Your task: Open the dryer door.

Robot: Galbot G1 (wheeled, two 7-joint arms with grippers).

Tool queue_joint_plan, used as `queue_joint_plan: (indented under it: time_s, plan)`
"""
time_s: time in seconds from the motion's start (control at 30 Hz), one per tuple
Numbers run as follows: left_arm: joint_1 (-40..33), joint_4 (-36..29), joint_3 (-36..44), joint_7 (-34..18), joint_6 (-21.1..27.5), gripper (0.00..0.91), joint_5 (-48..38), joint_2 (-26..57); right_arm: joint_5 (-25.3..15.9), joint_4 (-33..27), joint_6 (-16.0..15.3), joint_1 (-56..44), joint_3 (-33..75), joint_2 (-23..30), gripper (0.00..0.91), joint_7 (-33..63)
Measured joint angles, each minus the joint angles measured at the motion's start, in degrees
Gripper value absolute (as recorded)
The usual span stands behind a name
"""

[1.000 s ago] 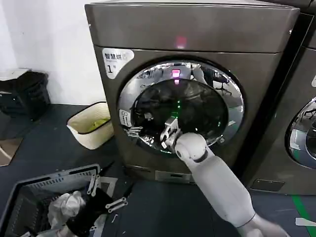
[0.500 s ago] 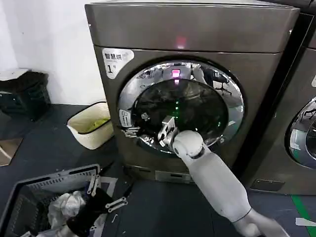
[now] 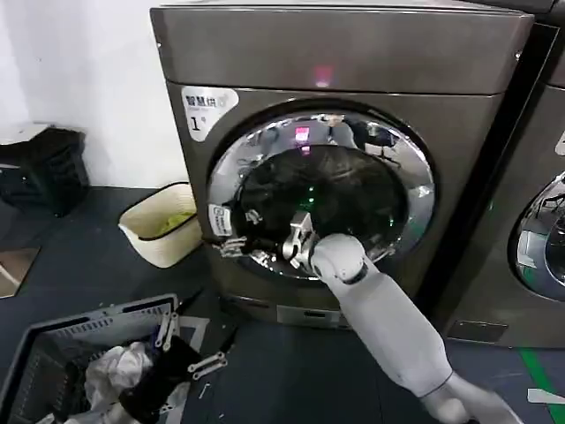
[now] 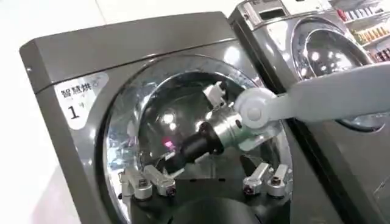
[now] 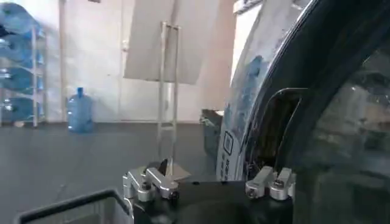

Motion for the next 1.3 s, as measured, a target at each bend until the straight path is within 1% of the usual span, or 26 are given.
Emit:
queue_joint_plan:
  time_s: [0.23, 0.4, 0.57, 0.8, 1.03, 1.2, 1.3]
  plan:
    - [-1.93, 1.47, -2.48, -0.11, 2.09, 0.907, -5.59, 2.0, 2.85, 2.48, -0.83, -0.19, -0.81, -2.54, 0.907, -3.55]
    - [-3.94, 2.63, -5.29, -0.1, 3.65, 0.907, -10.98, 3.68, 3.79, 3.46, -0.9, -0.2, -1.13, -3.64, 0.907, -4.69]
    - [-5.09, 3.81, -8.1, 0.06, 4.15, 0.907, -13.81, 5.27, 5.04, 4.56, -1.44, -0.19, -1.77, -5.11, 0.907, -7.1]
    - [-7.12, 6.03, -11.95, 0.05, 4.51, 0.907, -15.14, 7.65, 7.41, 6.6, -1.92, -0.19, -2.16, -7.84, 0.907, -10.6]
    - [-10.29, 8.83, -12.65, -1.14, 5.88, 0.907, -17.6, 10.03, 11.34, 8.34, -1.82, -0.32, -2.99, -10.44, 0.907, -13.55]
    - [-13.51, 11.98, -10.76, -1.64, 6.16, 0.907, -18.0, 12.43, 13.01, 10.04, -1.77, -0.31, -3.84, -12.36, 0.907, -15.02]
    - [-15.71, 14.08, -9.14, -1.89, 6.45, 0.907, -17.93, 13.9, 13.35, 10.95, -1.63, -0.32, -3.92, -13.45, 0.907, -16.36]
